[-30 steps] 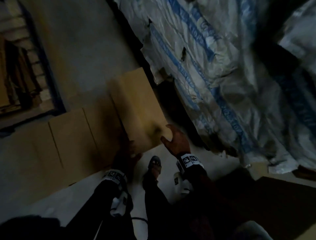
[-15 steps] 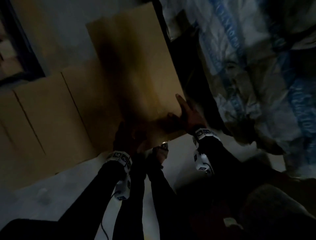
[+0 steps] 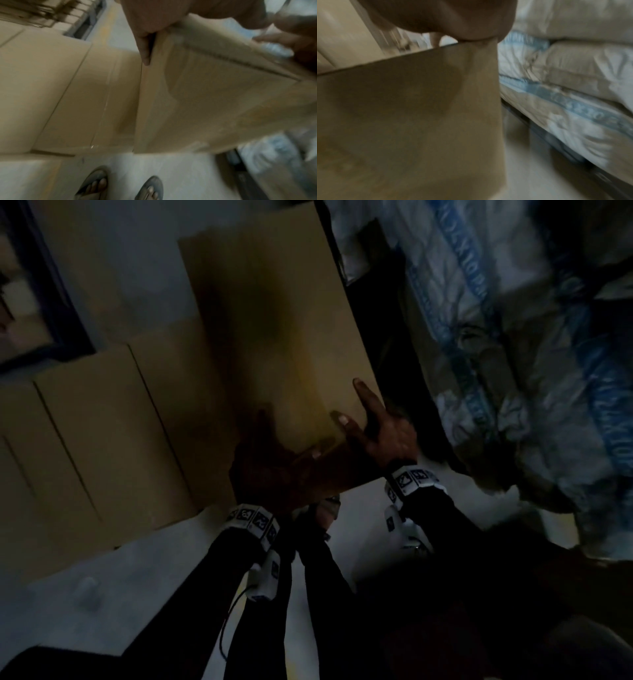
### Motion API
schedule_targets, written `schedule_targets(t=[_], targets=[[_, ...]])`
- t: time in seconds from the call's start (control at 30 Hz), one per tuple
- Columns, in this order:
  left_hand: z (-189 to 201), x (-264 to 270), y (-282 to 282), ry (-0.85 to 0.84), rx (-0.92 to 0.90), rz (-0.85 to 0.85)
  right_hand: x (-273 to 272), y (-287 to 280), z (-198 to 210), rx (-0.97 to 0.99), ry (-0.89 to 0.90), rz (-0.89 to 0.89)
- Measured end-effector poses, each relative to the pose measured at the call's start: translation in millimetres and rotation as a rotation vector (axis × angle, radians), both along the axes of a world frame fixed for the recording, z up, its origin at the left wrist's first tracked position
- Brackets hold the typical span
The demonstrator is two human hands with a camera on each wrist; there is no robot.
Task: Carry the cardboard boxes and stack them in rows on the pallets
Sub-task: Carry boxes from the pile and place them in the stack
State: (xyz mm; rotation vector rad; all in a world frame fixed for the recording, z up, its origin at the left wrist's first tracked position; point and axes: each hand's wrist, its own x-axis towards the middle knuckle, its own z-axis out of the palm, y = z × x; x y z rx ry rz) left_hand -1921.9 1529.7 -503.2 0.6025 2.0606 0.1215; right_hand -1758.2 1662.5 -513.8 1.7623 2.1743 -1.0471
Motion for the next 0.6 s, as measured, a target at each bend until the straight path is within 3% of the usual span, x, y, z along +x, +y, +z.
schedule_targets(t=[0.1, 0.2, 0.43, 0.6], targets=[[22, -9, -10, 0.218, 0.182, -0.046, 3, -12, 42, 0.076, 0.088, -0.024], [69, -15, -16, 0.253, 0.254, -0.073, 7, -24, 86, 0.123, 0.145, -0.036], [222, -41, -42, 0.459, 0.526, -0.242, 1, -72, 225, 0.327, 0.284, -0.122], [320, -65, -79, 0.469, 0.629, -0.314, -12, -132, 321, 0.487, 0.372, -0.213]])
